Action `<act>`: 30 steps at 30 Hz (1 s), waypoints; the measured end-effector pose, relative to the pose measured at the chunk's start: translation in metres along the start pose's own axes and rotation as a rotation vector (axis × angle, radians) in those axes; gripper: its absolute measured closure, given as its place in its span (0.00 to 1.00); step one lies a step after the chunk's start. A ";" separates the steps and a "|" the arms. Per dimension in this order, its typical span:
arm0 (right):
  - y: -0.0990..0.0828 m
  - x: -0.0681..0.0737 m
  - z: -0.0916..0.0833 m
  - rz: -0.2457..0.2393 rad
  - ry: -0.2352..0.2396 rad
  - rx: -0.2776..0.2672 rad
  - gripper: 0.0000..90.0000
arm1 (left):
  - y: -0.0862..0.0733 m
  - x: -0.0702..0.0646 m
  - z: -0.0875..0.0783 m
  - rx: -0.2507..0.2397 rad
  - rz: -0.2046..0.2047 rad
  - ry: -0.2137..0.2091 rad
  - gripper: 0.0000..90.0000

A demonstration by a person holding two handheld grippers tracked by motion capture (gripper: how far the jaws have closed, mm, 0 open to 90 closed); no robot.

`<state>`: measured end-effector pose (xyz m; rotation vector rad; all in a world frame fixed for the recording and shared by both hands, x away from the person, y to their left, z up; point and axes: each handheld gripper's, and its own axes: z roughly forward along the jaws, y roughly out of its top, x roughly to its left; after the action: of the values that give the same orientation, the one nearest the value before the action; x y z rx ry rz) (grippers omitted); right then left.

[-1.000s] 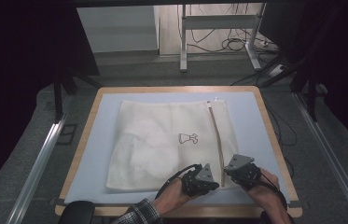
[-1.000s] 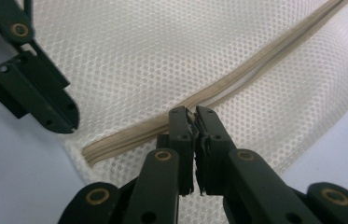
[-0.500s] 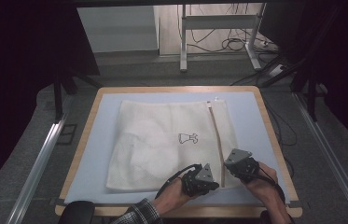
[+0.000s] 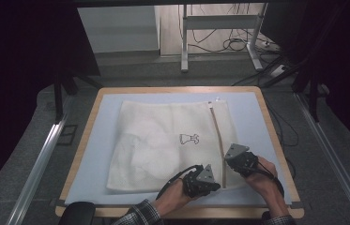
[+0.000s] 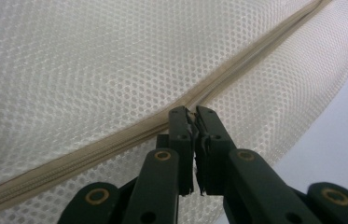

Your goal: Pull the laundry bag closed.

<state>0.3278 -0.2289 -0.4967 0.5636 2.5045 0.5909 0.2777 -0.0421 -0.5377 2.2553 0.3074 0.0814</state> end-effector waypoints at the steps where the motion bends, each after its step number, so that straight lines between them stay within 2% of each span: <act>1: 0.001 -0.001 0.001 -0.001 -0.002 0.000 0.95 | 0.000 0.000 0.000 0.000 0.001 0.001 1.00; 14: 0.006 -0.010 0.010 -0.015 -0.038 0.011 0.95 | 0.000 -0.001 0.000 0.000 0.005 0.007 1.00; 30: 0.012 -0.022 0.019 -0.013 -0.051 0.002 0.94 | 0.000 -0.002 0.000 -0.005 0.007 0.012 1.00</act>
<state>0.3589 -0.2243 -0.4971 0.5560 2.4588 0.5627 0.2756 -0.0429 -0.5380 2.2513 0.3059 0.0994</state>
